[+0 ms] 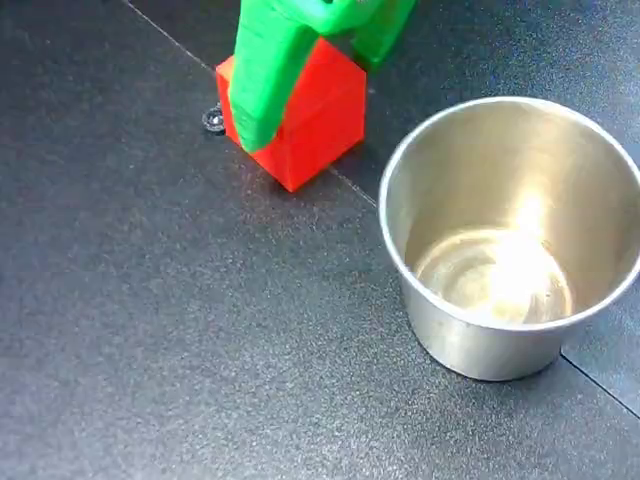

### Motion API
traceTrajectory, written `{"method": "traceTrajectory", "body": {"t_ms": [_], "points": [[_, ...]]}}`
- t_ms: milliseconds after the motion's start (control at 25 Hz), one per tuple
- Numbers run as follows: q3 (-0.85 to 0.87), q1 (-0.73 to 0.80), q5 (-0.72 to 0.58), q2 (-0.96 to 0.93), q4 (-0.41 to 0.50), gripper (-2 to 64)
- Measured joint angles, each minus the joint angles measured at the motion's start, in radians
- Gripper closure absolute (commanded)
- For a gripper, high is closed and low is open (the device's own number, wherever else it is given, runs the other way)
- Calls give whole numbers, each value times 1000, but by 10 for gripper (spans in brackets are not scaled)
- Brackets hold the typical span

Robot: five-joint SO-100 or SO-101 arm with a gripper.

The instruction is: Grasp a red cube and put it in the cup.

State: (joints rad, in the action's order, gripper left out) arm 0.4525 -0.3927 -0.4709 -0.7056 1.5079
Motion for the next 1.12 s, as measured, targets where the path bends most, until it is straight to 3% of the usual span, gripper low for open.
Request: {"method": "traceTrajectory", "body": {"t_ms": [760,840,1120], "points": [[0,-49,-6,49,0,356],[0,-49,-6,49,0,386],[0,-46,-2,49,0,592]]}}
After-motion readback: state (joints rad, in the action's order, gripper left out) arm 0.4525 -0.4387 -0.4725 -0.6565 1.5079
